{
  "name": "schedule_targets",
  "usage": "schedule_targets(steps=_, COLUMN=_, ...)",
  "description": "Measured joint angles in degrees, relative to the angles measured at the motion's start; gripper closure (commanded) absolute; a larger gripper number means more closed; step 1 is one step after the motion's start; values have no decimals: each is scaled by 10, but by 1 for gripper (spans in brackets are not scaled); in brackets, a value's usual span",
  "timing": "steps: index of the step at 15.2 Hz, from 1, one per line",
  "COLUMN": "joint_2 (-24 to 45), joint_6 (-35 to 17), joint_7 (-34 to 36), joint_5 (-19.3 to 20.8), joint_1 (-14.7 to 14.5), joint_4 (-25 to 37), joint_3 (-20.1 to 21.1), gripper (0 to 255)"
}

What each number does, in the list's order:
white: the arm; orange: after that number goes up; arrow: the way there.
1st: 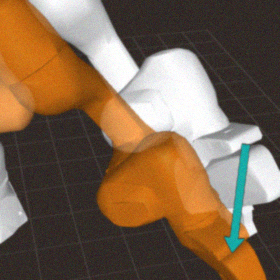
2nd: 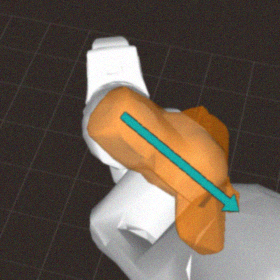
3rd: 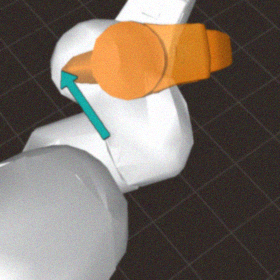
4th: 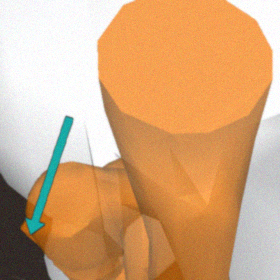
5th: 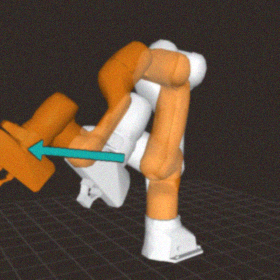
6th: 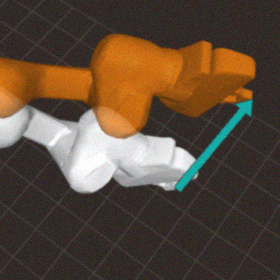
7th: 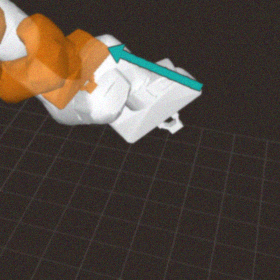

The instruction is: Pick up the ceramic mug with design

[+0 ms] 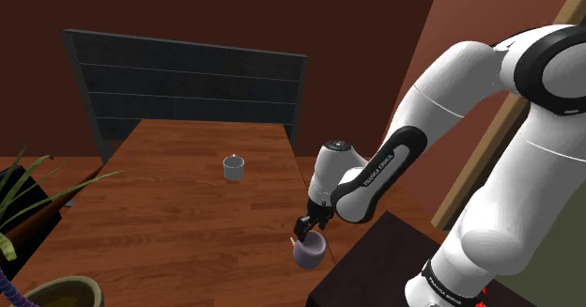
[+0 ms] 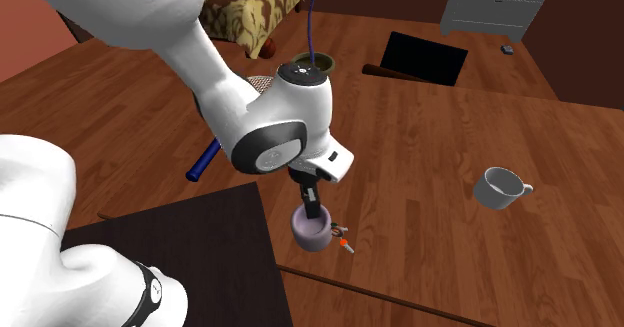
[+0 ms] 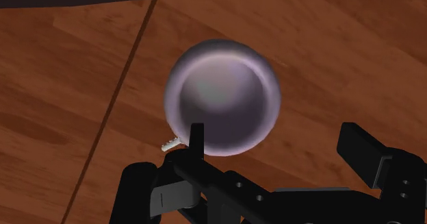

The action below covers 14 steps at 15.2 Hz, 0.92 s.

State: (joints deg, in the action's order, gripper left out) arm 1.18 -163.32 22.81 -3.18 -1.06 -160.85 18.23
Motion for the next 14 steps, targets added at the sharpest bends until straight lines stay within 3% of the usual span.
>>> schedule_targets(steps=2, joint_2=54, joint_6=-38, joint_7=59, joint_5=65, joint_1=-16, joint_4=18, joint_3=-18, gripper=0)
schedule_targets(steps=5, joint_2=104, joint_6=-77, joint_7=97, joint_5=118, joint_1=-37, joint_4=31, joint_3=-54, gripper=0)
schedule_targets(steps=11, joint_2=172, joint_6=-129, joint_7=133, joint_5=163, joint_1=-88, joint_4=48, joint_3=-114, gripper=0)
schedule_targets(steps=12, joint_2=176, joint_6=-133, joint_7=134, joint_5=165, joint_1=-92, joint_4=49, joint_3=-118, gripper=255)
schedule_targets(steps=14, joint_2=179, joint_6=-135, joint_7=135, joint_5=166, joint_1=-94, joint_4=51, joint_3=-120, gripper=255)
